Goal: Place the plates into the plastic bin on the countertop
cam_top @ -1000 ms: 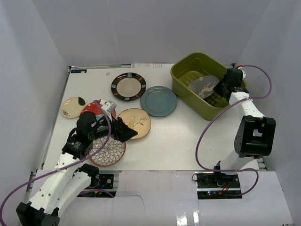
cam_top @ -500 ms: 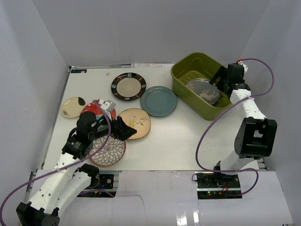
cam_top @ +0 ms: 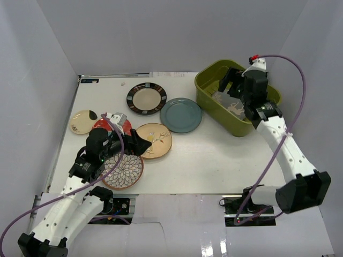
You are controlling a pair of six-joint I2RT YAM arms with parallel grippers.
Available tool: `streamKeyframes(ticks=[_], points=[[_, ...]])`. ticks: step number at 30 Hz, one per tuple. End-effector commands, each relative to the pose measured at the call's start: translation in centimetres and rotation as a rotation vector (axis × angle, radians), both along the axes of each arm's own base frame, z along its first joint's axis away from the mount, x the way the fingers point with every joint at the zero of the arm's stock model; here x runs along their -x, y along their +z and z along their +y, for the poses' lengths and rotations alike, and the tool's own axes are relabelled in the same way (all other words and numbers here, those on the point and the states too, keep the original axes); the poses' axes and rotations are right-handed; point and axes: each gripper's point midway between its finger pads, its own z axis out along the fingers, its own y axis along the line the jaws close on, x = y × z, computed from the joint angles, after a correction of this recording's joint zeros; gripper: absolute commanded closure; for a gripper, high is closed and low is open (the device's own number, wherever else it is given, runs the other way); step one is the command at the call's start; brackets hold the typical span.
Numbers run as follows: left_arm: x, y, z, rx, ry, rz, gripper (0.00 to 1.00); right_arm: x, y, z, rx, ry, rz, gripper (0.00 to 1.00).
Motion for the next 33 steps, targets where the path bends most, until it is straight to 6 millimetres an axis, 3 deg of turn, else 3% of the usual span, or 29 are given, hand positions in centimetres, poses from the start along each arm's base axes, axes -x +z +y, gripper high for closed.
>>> streamKeyframes(ticks=[1,2,4,5,7,8,9,10,11,13,14,18,21,26,33], points=[[-1.5,3.1,1.7,-0.002,0.133,-0.09,0.02,4.1,-0.2,4.9,-0.039,0.16,-0.035,0.1],[-1.8,3.8,2.1,-0.002,0.156,-0.108,0.02,5.2,-2.3,5.9,-0.038,0.192,0.004,0.09],[-2.4,4.5,3.2,-0.016,0.225,-0.132,0.02,8.1,-2.9,8.8,-0.076,0.281,0.016,0.06],[-2.6,5.2,3.4,-0.013,0.243,-0.148,0.02,9.5,-4.3,9.4,-0.088,0.308,0.033,0.05],[-2.7,5.7,4.2,-0.014,0.29,-0.169,0.02,12.6,-5.8,12.3,-0.144,0.407,0.073,0.0],[-2.8,5.9,4.5,-0.014,0.307,-0.175,0.02,13.8,-6.6,13.2,-0.169,0.434,0.093,0.06],[-3.0,5.8,4.9,-0.017,0.333,-0.179,0.02,16.4,-8.5,15.3,-0.195,0.526,0.122,0.1],[-3.3,5.9,6.1,-0.02,0.402,-0.189,0.02,17.9,-9.4,16.5,-0.243,0.555,0.157,0.11],[-3.5,5.1,6.6,-0.032,0.434,-0.179,0.02,20.9,-11.9,18.3,-0.232,0.622,0.215,0.13],[-3.7,5.0,8.0,-0.037,0.514,-0.191,0.02,23.2,-13.1,20.2,-0.253,0.675,0.235,0.15],[-3.7,5.2,8.4,-0.036,0.533,-0.192,0.02,25.4,-14.7,21.4,-0.252,0.705,0.28,0.17],[-3.9,5.2,9.3,-0.049,0.584,-0.197,0.02,28.6,-16.3,24.2,-0.302,0.747,0.307,0.18],[-4.2,4.7,9.4,-0.065,0.588,-0.179,0.02,29.7,-17.9,25.6,-0.328,0.755,0.337,0.18],[-4.7,3.7,9.6,-0.097,0.6,-0.138,0.02,30.9,-20.0,27.5,-0.343,0.732,0.38,0.12],[-4.7,3.4,10.0,-0.105,0.625,-0.126,0.02,31.1,-22.5,28.3,-0.364,0.643,0.463,0.07]])
